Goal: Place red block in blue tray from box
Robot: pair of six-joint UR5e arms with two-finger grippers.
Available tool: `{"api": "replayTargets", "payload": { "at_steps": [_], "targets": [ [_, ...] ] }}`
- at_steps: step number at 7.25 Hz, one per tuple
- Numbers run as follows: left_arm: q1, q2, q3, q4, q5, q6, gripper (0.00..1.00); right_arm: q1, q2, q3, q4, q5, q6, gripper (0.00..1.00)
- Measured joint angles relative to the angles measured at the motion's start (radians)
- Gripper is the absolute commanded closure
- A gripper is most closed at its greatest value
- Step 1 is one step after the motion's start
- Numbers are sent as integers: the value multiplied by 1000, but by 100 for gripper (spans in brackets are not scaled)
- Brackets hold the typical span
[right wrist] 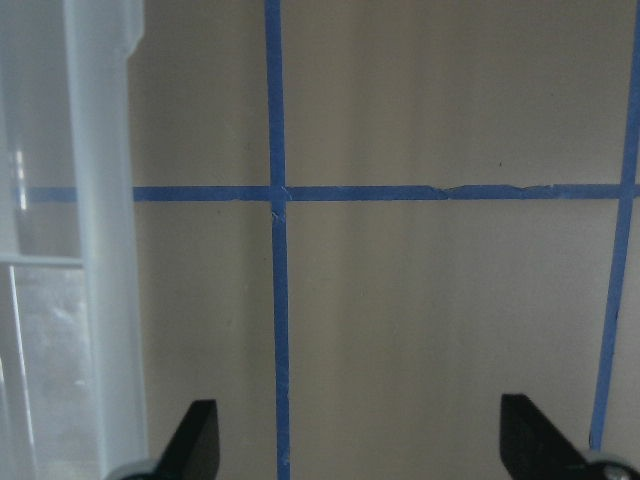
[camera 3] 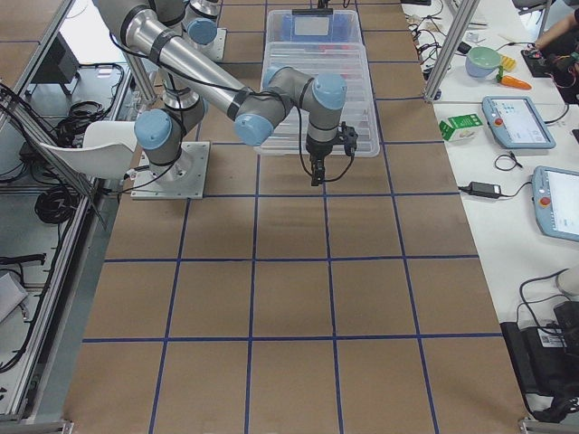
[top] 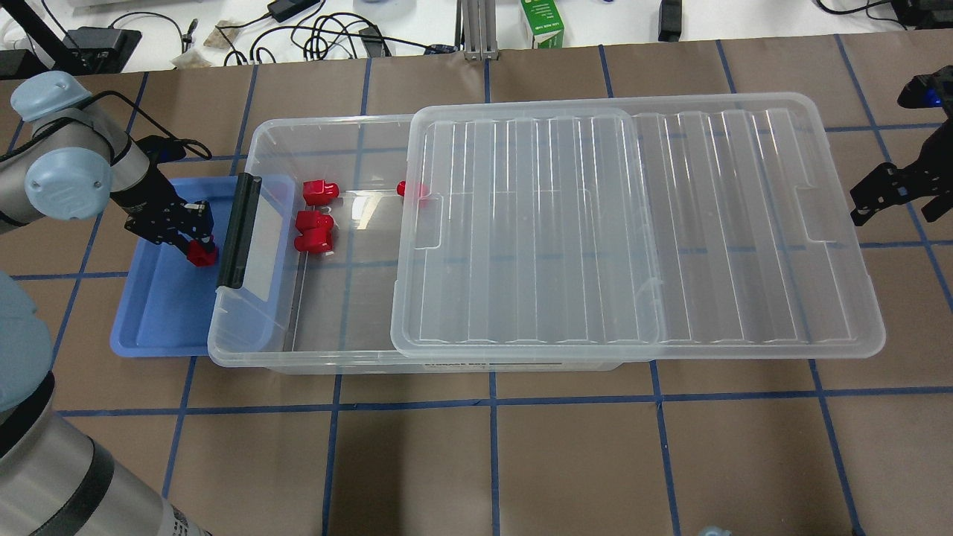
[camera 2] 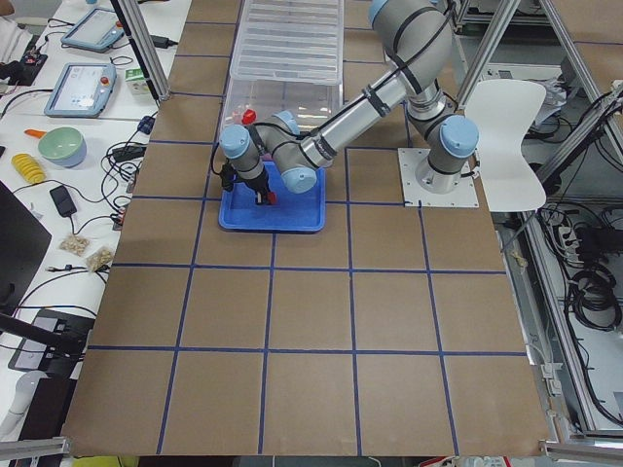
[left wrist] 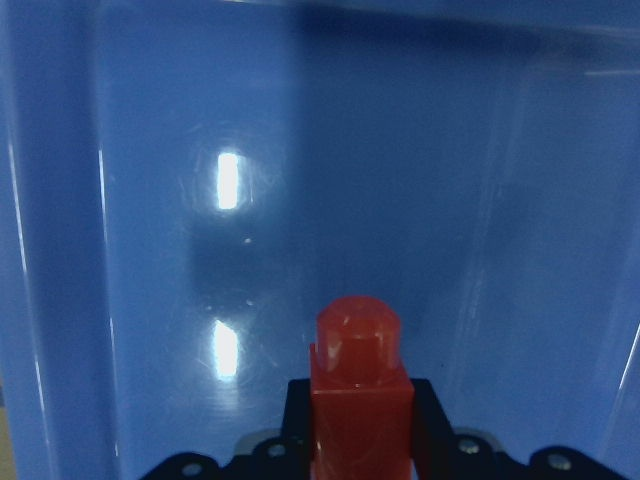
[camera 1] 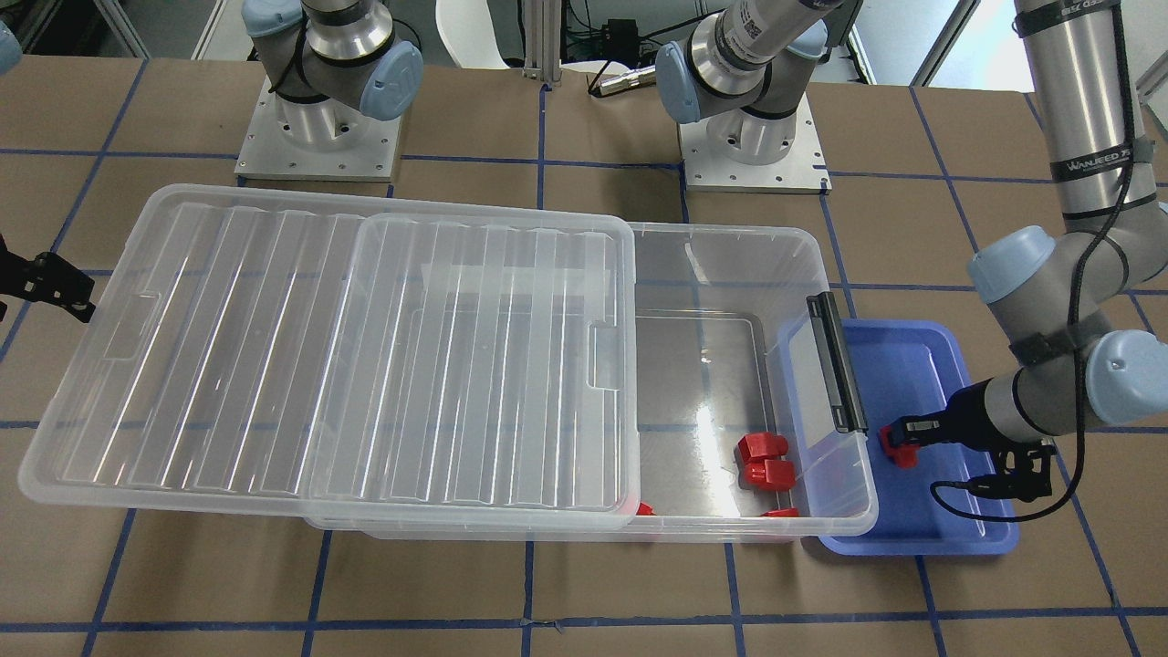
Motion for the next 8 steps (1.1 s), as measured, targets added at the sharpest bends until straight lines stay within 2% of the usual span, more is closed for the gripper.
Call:
{"api": "replayTargets", "payload": {
  "at_steps": [4,6,8],
  "targets": [
    [-8,54,26,-25,4,5,0,85,-2,3,1,5,82,0],
    [-13,142,72,-141,5,5,0,139,-2,2,0,4,143,0],
    [-16,245,165,-350,7,-3,0,217,3,2,-1,1,243,0]
  ]
}}
